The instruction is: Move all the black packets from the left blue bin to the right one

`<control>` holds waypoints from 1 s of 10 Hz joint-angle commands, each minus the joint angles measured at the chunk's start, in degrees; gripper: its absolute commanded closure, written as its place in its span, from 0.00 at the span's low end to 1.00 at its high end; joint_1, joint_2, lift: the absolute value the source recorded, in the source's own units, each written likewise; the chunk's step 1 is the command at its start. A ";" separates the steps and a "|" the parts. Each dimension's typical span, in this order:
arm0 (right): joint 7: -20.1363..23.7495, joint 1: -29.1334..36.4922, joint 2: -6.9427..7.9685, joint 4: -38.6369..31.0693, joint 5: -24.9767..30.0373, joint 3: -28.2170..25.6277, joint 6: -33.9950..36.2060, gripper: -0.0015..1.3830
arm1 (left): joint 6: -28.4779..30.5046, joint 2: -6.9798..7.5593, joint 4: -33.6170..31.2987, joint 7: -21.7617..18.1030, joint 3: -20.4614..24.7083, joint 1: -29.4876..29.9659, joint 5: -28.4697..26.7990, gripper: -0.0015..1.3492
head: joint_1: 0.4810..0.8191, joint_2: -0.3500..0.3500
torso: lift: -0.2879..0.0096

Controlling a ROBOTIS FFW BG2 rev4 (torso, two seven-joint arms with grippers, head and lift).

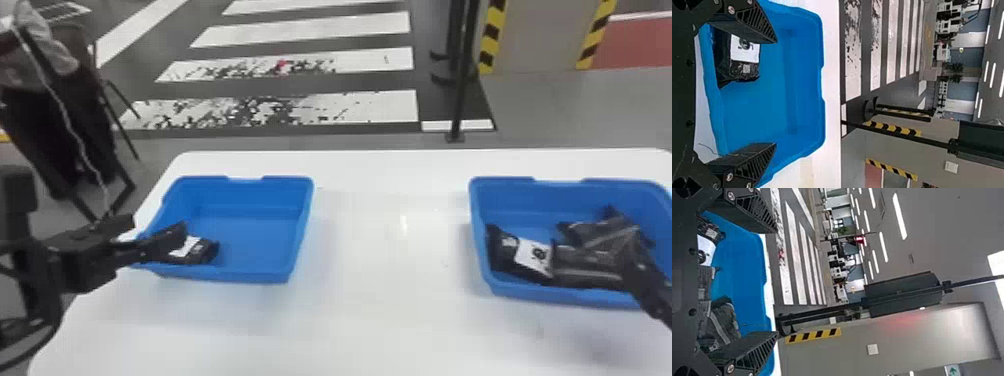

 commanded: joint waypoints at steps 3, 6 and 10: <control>-0.01 6.26 1.37 -4.29 -0.59 1.39 -1.61 0.08 | 1.88 1.24 4.22 0.00 1.54 -2.82 -4.52 0.11 | 0.63 0.81 | 0.35; -0.01 9.63 1.78 -5.56 -2.08 2.87 -1.47 0.08 | 3.14 3.62 11.25 0.00 -0.75 -8.30 -7.38 0.11 | 0.63 0.92 | 0.35; 0.08 10.48 1.78 -4.57 -4.36 4.02 -1.47 0.08 | 7.36 4.50 22.22 0.00 -6.46 -18.00 -10.69 0.11 | 0.63 0.94 | 0.35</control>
